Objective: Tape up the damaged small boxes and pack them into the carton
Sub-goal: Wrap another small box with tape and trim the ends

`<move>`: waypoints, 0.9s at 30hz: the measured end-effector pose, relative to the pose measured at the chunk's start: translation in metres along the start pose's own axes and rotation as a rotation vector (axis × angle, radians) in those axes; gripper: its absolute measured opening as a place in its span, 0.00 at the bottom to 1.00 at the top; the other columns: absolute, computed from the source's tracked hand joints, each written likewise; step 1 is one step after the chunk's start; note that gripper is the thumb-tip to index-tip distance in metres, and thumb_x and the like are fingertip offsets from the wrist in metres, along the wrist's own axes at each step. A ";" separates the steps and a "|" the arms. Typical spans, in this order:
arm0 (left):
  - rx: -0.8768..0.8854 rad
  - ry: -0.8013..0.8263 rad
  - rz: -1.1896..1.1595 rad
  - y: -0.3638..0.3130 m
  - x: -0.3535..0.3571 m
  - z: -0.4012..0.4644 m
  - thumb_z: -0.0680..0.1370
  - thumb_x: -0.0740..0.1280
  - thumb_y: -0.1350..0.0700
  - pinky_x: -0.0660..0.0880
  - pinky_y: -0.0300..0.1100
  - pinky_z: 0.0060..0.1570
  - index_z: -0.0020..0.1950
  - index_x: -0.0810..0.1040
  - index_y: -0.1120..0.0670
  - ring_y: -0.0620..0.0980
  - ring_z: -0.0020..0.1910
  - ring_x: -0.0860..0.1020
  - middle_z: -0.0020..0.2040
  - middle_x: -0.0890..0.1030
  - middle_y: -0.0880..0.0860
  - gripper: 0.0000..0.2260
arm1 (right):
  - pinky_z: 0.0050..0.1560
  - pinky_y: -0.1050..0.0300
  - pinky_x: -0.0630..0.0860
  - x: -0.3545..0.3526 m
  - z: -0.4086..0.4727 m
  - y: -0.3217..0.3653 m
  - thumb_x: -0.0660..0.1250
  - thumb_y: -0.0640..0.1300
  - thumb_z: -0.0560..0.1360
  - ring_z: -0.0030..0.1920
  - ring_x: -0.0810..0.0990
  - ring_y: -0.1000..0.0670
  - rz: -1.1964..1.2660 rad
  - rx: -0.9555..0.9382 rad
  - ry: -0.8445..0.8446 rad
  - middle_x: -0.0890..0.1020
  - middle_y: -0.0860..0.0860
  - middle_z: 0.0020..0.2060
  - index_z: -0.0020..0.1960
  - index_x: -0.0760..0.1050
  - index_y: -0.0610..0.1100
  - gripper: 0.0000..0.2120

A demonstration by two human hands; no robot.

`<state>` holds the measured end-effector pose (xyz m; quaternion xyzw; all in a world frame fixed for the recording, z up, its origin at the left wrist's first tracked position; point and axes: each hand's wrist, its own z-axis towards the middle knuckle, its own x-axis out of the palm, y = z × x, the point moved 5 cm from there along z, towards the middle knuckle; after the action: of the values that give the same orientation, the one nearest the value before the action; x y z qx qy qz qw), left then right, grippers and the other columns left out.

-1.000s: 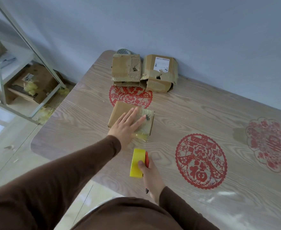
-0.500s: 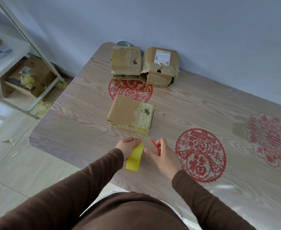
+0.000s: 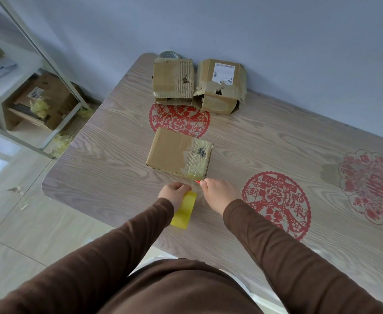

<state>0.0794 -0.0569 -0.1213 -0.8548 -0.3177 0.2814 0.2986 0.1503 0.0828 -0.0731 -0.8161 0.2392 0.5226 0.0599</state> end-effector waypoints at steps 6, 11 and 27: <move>-0.026 -0.016 0.046 0.000 -0.003 0.005 0.77 0.69 0.52 0.73 0.42 0.41 0.46 0.86 0.53 0.52 0.37 0.76 0.38 0.81 0.53 0.08 | 0.46 0.53 0.71 0.004 0.000 -0.046 0.47 0.57 0.84 0.47 0.79 0.44 -0.077 0.118 0.162 0.80 0.48 0.44 0.49 0.77 0.46 0.23; -0.021 -0.014 0.101 -0.004 -0.004 0.006 0.77 0.69 0.51 0.74 0.42 0.43 0.48 0.87 0.53 0.52 0.39 0.77 0.39 0.82 0.53 0.09 | 0.32 0.59 0.66 -0.031 -0.023 -0.043 0.62 0.65 0.78 0.36 0.75 0.54 0.284 0.102 -0.338 0.77 0.55 0.39 0.45 0.71 0.50 0.19; 0.178 -0.002 0.526 -0.022 -0.058 -0.009 0.76 0.70 0.48 0.72 0.39 0.40 0.44 0.86 0.50 0.51 0.43 0.80 0.40 0.83 0.49 0.08 | 0.29 0.58 0.64 -0.009 0.006 0.007 0.69 0.58 0.77 0.35 0.77 0.48 0.144 -0.057 -0.430 0.73 0.50 0.47 0.61 0.70 0.49 0.19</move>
<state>0.0403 -0.0876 -0.0830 -0.8781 -0.0591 0.3770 0.2886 0.1396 0.0819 -0.0664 -0.6680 0.2637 0.6941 0.0488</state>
